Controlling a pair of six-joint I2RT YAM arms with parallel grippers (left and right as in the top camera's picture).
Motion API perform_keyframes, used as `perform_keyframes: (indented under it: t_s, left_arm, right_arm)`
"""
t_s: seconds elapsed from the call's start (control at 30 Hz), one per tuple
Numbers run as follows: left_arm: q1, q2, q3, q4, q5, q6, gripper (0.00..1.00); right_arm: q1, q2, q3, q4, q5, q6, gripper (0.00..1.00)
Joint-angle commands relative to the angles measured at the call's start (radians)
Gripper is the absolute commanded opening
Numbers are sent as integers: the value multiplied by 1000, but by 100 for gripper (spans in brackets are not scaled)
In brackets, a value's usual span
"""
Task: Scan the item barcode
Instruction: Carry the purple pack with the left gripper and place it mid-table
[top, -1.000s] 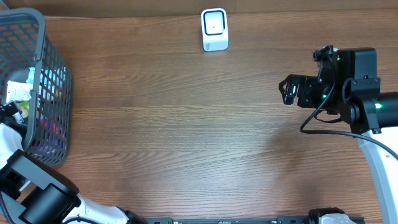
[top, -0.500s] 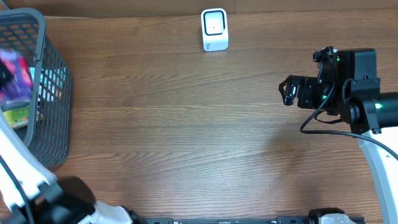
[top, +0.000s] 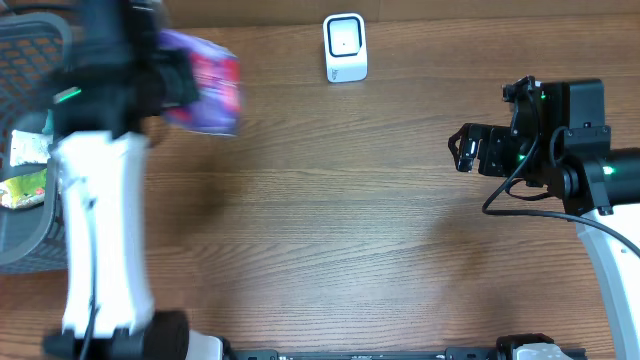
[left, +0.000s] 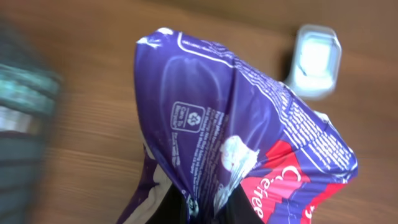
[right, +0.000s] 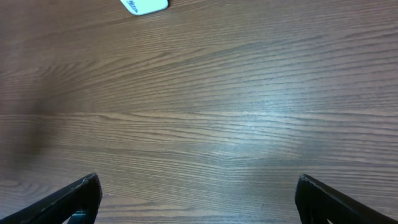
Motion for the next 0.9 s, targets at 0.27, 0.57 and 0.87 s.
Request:
perform_keyframes:
  t_s: [0.27,0.57,0.87]
  left_arm:
    - [-407,338,-322,390,332,-384,4]
    - [-606,457,-320,528,332,-481,30]
    - [-460,337,33,246,245,-248,80]
  right_arm:
    - [-91,-5,20,17,47,166,100]
    - [-155,-5,20,-5,44,181,100]
    - [-155,-5,20,-20,43,181,100]
